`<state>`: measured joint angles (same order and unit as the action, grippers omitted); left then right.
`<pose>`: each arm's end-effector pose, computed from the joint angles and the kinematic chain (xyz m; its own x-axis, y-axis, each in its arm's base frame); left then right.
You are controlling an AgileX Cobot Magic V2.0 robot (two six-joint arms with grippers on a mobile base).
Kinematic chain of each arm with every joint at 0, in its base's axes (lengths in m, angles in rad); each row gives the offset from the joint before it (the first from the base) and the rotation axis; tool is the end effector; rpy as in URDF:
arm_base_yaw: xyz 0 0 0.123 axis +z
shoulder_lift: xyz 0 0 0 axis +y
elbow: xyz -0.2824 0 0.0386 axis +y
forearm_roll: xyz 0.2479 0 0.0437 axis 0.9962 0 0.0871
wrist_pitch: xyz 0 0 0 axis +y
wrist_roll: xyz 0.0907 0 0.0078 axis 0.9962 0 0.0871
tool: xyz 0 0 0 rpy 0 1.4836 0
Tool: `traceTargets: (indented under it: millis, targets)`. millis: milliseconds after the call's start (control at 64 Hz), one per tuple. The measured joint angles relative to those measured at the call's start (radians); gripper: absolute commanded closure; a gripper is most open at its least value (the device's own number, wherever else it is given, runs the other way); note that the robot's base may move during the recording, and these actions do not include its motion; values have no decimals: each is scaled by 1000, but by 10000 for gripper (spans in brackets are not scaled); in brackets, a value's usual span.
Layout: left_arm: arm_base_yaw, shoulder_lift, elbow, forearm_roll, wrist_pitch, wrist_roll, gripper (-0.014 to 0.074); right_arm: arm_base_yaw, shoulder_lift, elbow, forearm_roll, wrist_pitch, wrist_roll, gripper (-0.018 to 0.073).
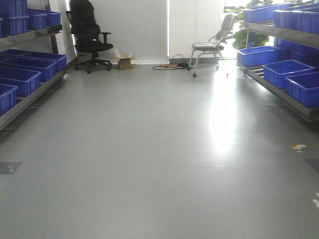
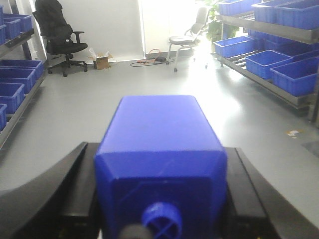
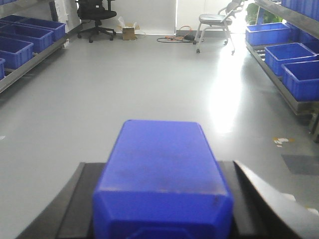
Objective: Pick and sort blue part to right shelf
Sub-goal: 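Drive the base and turn to face the shelf of blue bins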
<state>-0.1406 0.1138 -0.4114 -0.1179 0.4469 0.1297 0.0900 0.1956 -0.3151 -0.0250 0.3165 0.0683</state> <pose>0.0377 -0.0100 0.3024 -0.0543 0.0312 -0.9980 0.1915 0.9813 0.0202 0.0617 0.0049 0.2786 -0.1126 0.0345 -0.9930 -0.0772 0.9961 0.0434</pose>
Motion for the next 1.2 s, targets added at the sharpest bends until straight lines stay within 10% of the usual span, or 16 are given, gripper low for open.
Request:
traceTargets:
  millis: [1203]
  targets:
    - [0, 0, 0, 0, 0, 0, 263, 0, 0, 0, 0, 0, 0, 145]
